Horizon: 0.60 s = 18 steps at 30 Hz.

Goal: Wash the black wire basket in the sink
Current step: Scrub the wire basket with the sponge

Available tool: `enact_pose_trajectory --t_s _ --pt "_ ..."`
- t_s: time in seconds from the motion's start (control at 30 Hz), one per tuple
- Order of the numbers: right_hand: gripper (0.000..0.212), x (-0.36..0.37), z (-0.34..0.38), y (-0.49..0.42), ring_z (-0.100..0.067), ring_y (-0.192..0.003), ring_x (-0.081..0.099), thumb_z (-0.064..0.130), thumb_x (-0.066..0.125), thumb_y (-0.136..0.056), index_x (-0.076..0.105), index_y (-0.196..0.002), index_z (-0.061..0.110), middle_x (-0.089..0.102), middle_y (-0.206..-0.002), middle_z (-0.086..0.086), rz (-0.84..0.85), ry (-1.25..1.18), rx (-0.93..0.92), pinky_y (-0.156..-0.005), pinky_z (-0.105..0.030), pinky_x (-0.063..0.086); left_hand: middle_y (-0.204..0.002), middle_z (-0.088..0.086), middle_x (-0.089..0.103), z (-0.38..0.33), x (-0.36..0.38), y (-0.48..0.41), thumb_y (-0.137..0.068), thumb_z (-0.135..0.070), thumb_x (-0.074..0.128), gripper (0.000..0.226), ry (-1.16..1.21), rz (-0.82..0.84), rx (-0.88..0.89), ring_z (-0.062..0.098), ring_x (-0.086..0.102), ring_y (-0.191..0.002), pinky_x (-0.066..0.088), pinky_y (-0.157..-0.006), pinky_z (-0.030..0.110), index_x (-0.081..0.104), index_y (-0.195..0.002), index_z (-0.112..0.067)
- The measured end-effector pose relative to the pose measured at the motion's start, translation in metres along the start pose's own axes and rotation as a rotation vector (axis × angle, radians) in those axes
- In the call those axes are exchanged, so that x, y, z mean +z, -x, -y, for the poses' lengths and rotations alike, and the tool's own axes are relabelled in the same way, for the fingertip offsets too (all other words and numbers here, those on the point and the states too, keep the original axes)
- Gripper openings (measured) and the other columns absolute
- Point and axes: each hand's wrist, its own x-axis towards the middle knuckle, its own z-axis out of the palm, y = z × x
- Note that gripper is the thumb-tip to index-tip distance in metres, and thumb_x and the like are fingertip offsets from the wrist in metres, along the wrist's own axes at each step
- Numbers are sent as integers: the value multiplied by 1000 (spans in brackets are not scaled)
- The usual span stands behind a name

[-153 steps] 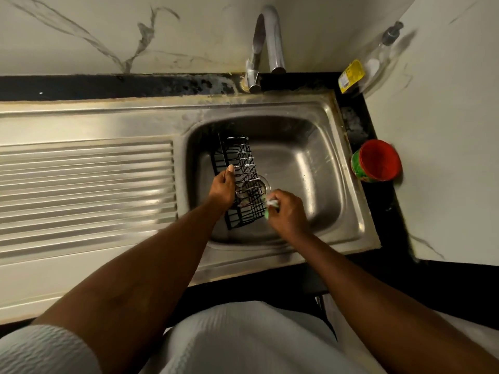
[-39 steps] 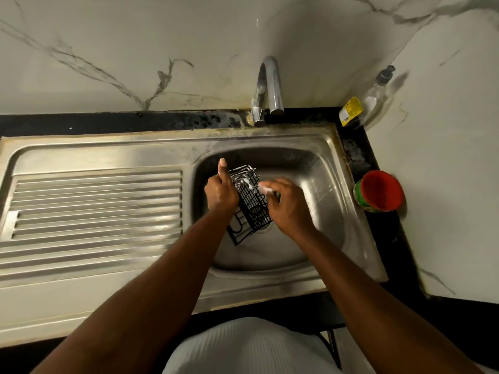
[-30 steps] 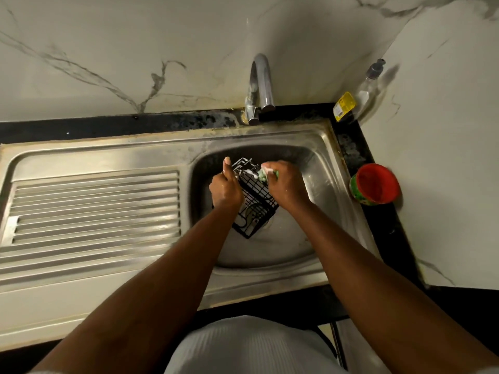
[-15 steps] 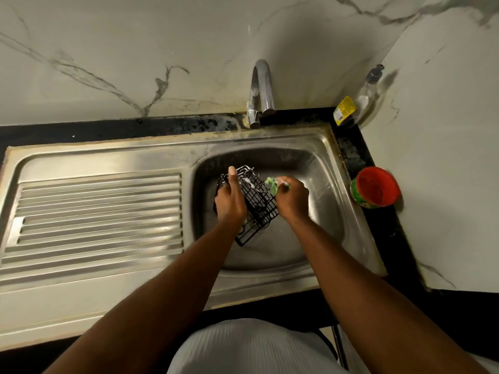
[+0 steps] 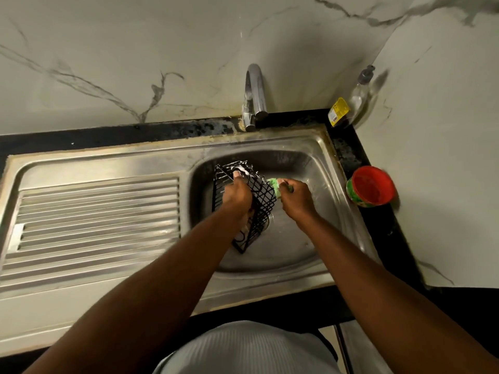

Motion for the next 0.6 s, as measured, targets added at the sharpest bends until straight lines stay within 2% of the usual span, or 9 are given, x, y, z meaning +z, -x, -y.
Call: enact_pose_trajectory --t_s 0.07,0.13,0.17,0.2,0.3,0.37,0.47,0.53,0.6 --pt "28 -10 13 -3 -18 -76 65 33 59 -102 76 -107 11 72 -85 0 51 45 -109 -70 -31 50 -126 17 65 -8 -5 -7 -104 -65 29 68 71 23 -28 33 65 -111 57 -95 50 55 -135 -10" --pt "27 -13 29 -1 -19 -88 69 28 59 -103 76 -111 9 76 -99 -4 82 184 -283 -77 -26 50 -115 15 68 -9 -9 -8 -106 -61 29 63 124 1 -36 28 67 -95 60 -77 41 59 -126 -9" --pt "26 -12 37 3 -20 -89 70 27 59 -102 76 -110 9 76 -100 -7 97 236 -377 -78 -29 54 -107 14 68 -9 -9 -7 -108 -58 29 60 122 -19 -28 26 66 -87 59 -68 39 60 -122 -9" --pt "25 -10 43 9 -22 -86 69 25 58 -102 76 -106 9 75 -97 -9 106 272 -463 -75 -33 55 -104 13 67 -7 -7 -8 -109 -56 30 58 107 -46 -9 25 66 -85 59 -67 39 60 -121 -9" --pt "24 5 52 33 -23 -78 64 19 54 -99 75 -97 9 70 -91 -10 110 328 -607 -67 -34 51 -109 13 69 1 1 -8 -109 -55 31 56 41 -91 15 30 68 -100 60 -92 45 65 -111 -10" --pt "26 12 51 42 -26 -82 64 20 50 -100 73 -99 8 69 -94 -10 92 348 -662 -70 -37 53 -106 11 71 5 2 -8 -108 -57 31 56 55 -109 19 31 69 -100 59 -96 46 65 -94 -14" --pt "22 -2 36 23 -19 -81 63 17 54 -102 75 -107 12 68 -97 -7 64 356 -658 -67 -27 51 -97 10 68 3 0 -10 -109 -56 31 57 58 -104 32 25 68 -87 61 -91 46 64 -102 -10" --pt "19 -14 25 3 -18 -84 66 15 59 -101 75 -110 11 72 -100 -9 -20 354 -506 -70 -17 49 -101 9 64 -1 -4 -11 -109 -55 33 50 79 -98 22 22 69 -76 65 -78 42 59 -114 -13" --pt "19 -11 17 -2 -20 -95 71 17 63 -100 76 -112 8 76 -107 -10 -49 292 -384 -81 -19 52 -112 11 65 -7 -11 -10 -109 -55 36 48 154 -71 -13 23 72 -77 66 -72 40 57 -121 -13"
